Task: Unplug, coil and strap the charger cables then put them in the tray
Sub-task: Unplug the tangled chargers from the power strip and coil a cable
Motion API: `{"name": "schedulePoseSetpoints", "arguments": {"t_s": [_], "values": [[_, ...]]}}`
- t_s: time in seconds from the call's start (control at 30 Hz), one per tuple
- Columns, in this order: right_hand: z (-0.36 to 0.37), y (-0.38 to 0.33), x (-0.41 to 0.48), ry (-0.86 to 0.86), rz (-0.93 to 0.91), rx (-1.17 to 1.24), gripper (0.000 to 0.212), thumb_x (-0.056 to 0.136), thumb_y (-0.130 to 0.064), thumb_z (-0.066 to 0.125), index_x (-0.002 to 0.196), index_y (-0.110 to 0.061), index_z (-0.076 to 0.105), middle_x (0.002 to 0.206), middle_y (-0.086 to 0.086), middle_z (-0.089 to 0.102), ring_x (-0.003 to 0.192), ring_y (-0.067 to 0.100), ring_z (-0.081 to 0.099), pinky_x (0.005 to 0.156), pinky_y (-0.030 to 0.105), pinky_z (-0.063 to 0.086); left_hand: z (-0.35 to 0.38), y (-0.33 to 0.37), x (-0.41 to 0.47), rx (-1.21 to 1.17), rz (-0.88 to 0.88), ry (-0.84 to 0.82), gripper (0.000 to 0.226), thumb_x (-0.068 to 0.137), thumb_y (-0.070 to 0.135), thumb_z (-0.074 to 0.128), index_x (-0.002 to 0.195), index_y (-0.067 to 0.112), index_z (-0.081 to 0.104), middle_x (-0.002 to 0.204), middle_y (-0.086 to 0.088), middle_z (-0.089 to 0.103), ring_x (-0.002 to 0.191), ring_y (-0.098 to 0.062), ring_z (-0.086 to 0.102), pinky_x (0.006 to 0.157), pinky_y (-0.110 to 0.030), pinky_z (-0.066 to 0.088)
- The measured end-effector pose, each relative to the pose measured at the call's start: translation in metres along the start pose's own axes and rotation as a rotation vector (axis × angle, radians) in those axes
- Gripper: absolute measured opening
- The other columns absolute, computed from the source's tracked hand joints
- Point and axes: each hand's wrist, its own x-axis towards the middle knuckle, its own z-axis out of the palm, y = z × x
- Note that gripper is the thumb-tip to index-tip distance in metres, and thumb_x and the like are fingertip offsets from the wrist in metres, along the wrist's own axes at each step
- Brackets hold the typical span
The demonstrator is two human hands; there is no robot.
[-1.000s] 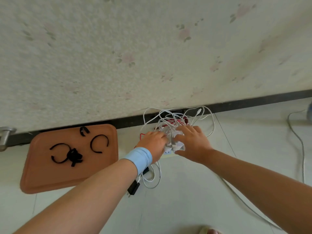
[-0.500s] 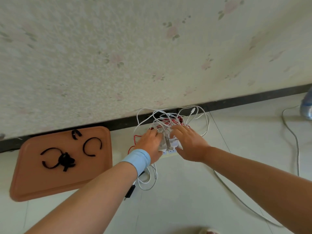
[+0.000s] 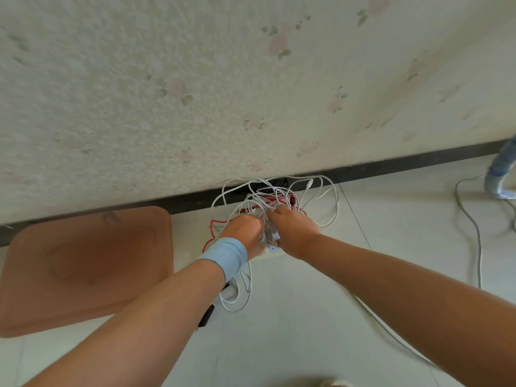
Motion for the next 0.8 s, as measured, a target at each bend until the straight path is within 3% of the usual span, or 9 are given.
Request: {"name": "schedulePoseSetpoints", "arguments": {"t_s": [0.17, 0.3, 0.43, 0.57, 0.63, 0.73, 0.8], "values": [[0.0, -0.001, 0.003, 0.011, 0.002, -0.038, 0.041, 0.085, -0.015, 0.075, 0.122, -0.017, 0.058, 0.124, 0.002, 0.053, 0.102, 0.027, 0.065, 0.073, 0.037, 0.054, 0.0, 0.0, -0.003, 0.046, 0.009, 0.029, 0.01, 0.086, 0.022, 0.059, 0.093, 0.017, 0.064, 0.078, -0.002, 0.057, 0.074, -0.025, 0.06, 0.071, -0.034, 0.054], [0.001, -0.001, -0.003, 0.019, -0.013, -0.05, 0.044, 0.086, -0.013, 0.073, 0.125, -0.017, 0.054, 0.126, 0.001, 0.053, 0.099, 0.027, 0.067, 0.071, 0.037, 0.053, 0.006, -0.003, -0.005, 0.033, 0.006, 0.1, 0.004, 0.084, 0.023, 0.061, 0.081, 0.021, 0.058, 0.072, 0.0, 0.056, 0.068, -0.024, 0.056, 0.062, -0.029, 0.045], [0.004, 0.001, -0.008, 0.039, -0.022, -0.042, 0.052, 0.085, -0.01, 0.074, 0.132, -0.017, 0.051, 0.13, 0.001, 0.052, 0.097, 0.026, 0.067, 0.065, 0.033, 0.048, 0.009, -0.004, -0.006, -0.019, 0.01, 0.142, 0.006, 0.08, 0.024, 0.065, 0.086, 0.021, 0.065, 0.074, 0.001, 0.063, 0.07, -0.022, 0.062, 0.062, -0.028, 0.048], [0.0, 0.001, -0.011, 0.04, -0.027, -0.036, 0.054, 0.085, -0.007, 0.073, 0.133, -0.016, 0.05, 0.13, 0.002, 0.051, 0.095, 0.026, 0.067, 0.063, 0.033, 0.044, 0.012, -0.008, -0.005, -0.094, 0.015, 0.172, 0.01, 0.077, 0.028, 0.066, 0.08, 0.029, 0.056, 0.068, 0.01, 0.052, 0.069, -0.017, 0.057, 0.061, -0.025, 0.043], [0.001, 0.001, -0.013, 0.04, -0.024, -0.009, 0.055, 0.084, -0.004, 0.072, 0.133, -0.015, 0.049, 0.129, 0.002, 0.051, 0.093, 0.026, 0.067, 0.061, 0.033, 0.04, 0.02, -0.01, -0.011, -0.155, 0.021, 0.257, 0.012, 0.077, 0.03, 0.064, 0.089, 0.029, 0.059, 0.085, 0.009, 0.058, 0.086, -0.016, 0.059, 0.071, -0.027, 0.05], [0.003, -0.002, -0.014, 0.057, -0.015, 0.014, 0.057, 0.083, 0.0, 0.07, 0.134, -0.013, 0.047, 0.13, 0.004, 0.05, 0.096, 0.025, 0.065, 0.064, 0.034, 0.046, 0.039, -0.011, -0.024, -0.13, 0.066, 0.483, 0.043, 0.071, 0.027, 0.079, 0.11, 0.016, 0.063, 0.124, -0.004, 0.052, 0.114, -0.024, 0.05, 0.089, -0.032, 0.051], [0.006, -0.004, -0.017, 0.099, -0.028, -0.004, 0.061, 0.085, 0.0, 0.066, 0.14, -0.011, 0.042, 0.135, 0.006, 0.047, 0.11, 0.027, 0.06, 0.081, 0.037, 0.053, 0.044, -0.013, -0.026, -0.118, 0.081, 0.532, 0.054, 0.068, 0.03, 0.084, 0.113, 0.013, 0.062, 0.129, -0.009, 0.046, 0.115, -0.027, 0.051, 0.092, -0.035, 0.051]]}}
